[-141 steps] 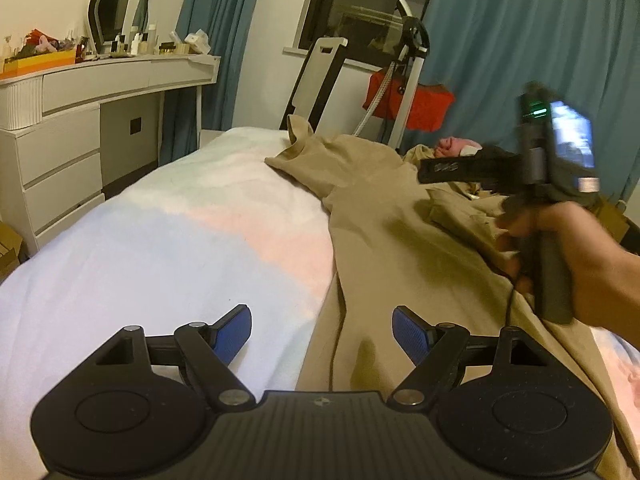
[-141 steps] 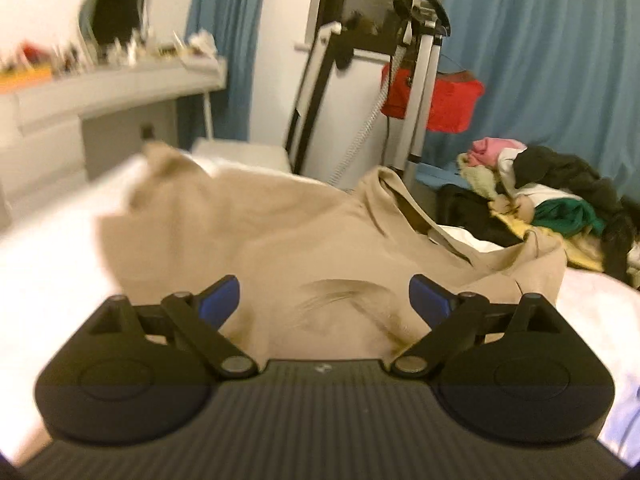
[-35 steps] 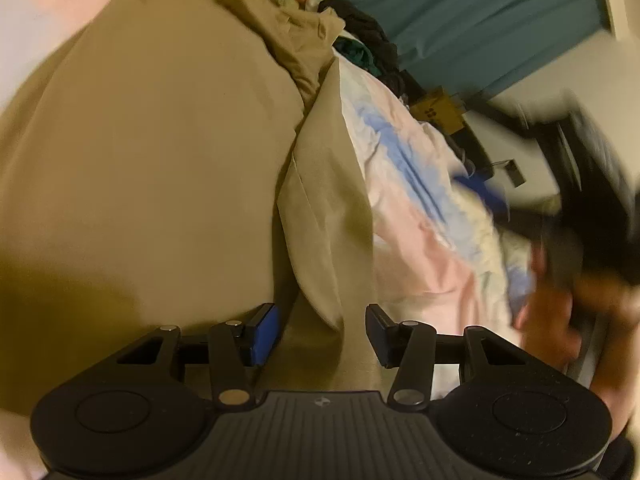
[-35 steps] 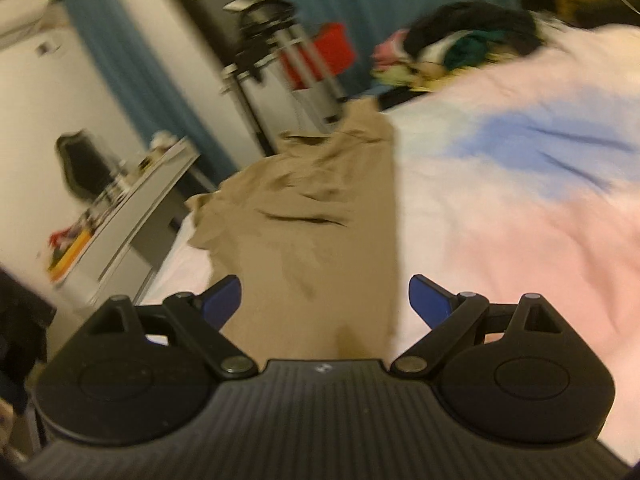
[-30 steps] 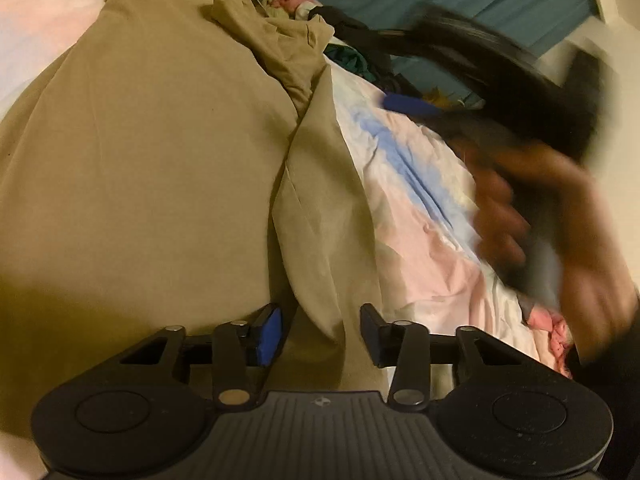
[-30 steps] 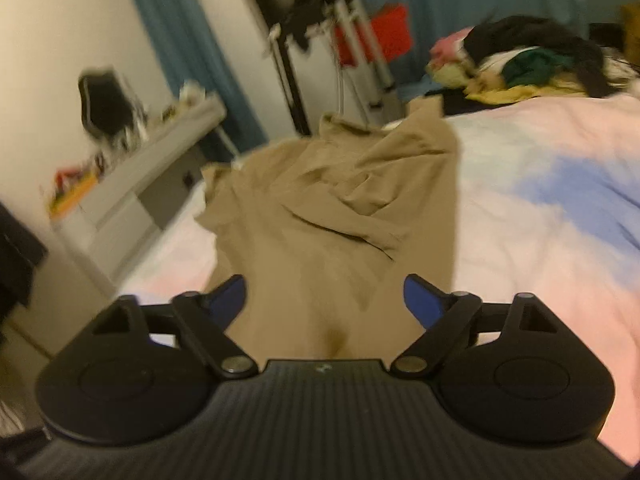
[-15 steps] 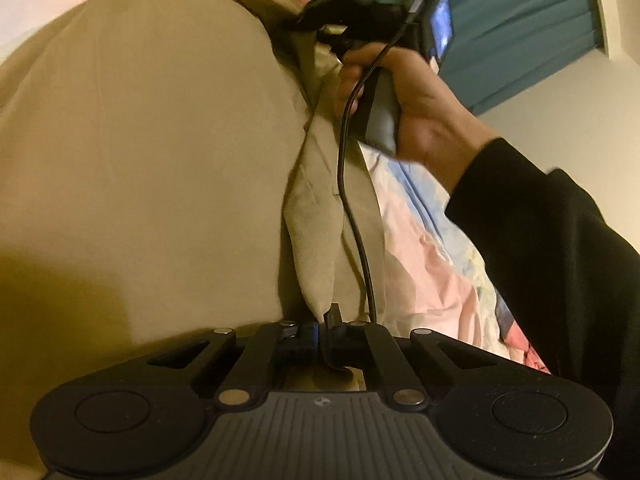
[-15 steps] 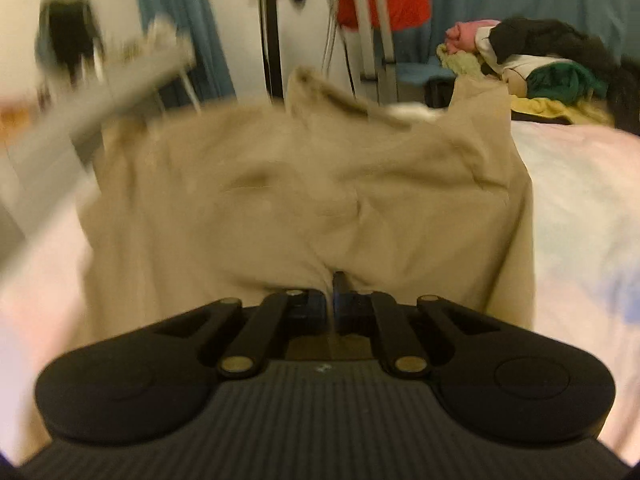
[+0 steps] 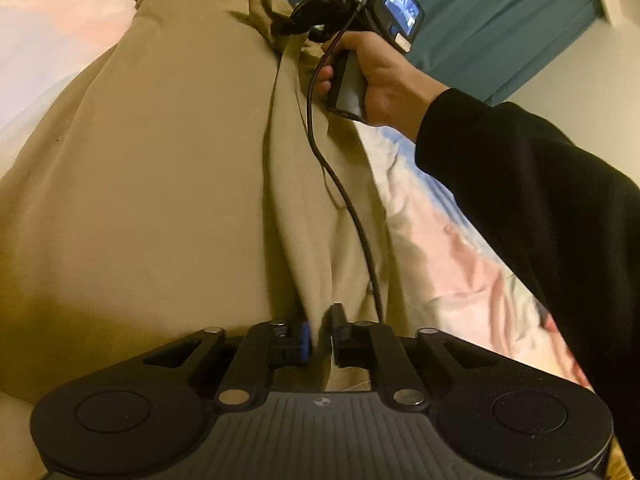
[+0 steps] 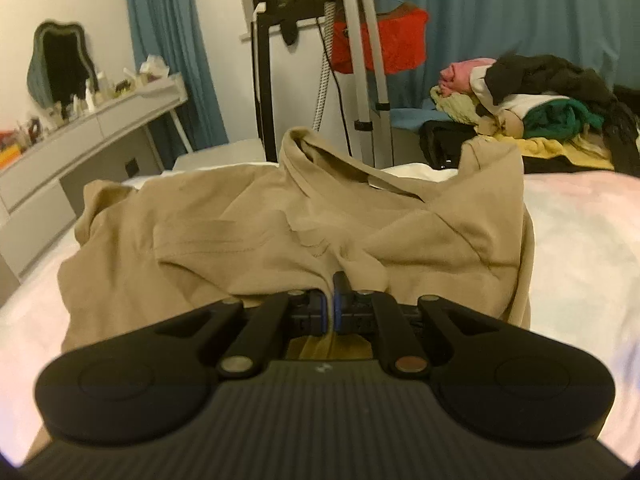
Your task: Fold clothes
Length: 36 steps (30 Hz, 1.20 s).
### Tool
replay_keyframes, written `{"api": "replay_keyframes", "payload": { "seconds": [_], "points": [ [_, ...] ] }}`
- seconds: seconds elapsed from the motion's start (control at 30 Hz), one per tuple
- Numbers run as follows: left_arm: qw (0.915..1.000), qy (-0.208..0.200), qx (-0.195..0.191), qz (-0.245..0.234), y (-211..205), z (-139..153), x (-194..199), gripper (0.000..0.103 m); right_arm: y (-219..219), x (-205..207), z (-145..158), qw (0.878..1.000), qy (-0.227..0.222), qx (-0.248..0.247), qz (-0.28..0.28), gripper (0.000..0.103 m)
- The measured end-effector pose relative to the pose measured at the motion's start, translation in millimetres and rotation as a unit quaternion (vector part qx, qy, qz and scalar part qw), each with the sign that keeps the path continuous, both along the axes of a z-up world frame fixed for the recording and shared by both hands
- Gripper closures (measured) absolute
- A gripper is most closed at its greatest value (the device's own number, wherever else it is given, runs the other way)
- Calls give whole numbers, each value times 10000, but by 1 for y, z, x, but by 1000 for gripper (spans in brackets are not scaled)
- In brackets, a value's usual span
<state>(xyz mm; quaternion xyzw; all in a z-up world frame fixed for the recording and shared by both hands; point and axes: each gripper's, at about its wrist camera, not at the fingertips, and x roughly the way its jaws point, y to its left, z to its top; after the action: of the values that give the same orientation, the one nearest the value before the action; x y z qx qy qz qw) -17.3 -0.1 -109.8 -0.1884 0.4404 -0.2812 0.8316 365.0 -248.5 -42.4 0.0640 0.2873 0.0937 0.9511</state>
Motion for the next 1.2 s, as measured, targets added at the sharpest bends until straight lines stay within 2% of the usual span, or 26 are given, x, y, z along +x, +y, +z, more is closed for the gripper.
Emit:
{"api": "replay_keyframes", "payload": {
  "seconds": [0.03,0.1,0.13,0.17,0.23,0.3,0.53,0.7,0.83,0.97,1.2],
  "points": [
    [9999,-55,77,-55,-3,2,1,73,-1,-3,0,10000,-4,54,-32,93],
    [9992,-260,241,-185,-12,7,7,61,-4,-10,3,9999,35,148,-69,87],
    [9986,-364,320,-216,-15,10,4,51,-5,-16,6,9998,8,199,-78,67],
    [9977,-482,431,-220,-16,12,2,45,-5,-24,11,9996,-71,253,-75,41],
    [9938,-788,782,-86,-17,20,-3,22,-6,-41,21,9991,-228,363,-70,20],
    [9887,-1125,985,70,-16,31,-10,21,-6,-58,31,9983,-358,456,-59,19],
    [9823,-1647,753,474,-3,59,-24,20,-12,-134,76,9961,-665,559,-117,19],
    [9615,-2361,1034,953,7,88,-47,16,-17,-195,97,9940,-943,495,-266,19],
    [9527,-2546,1167,1179,12,96,-52,16,-20,-243,103,9928,-1062,449,-315,19],
    [9382,-2845,1522,1251,8,98,-58,13,-23,-286,102,9920,-1056,522,-446,19],
    [9378,-2693,1695,1388,10,94,-56,10,-22,-352,90,9894,-1274,598,-370,19]
  ]
}}
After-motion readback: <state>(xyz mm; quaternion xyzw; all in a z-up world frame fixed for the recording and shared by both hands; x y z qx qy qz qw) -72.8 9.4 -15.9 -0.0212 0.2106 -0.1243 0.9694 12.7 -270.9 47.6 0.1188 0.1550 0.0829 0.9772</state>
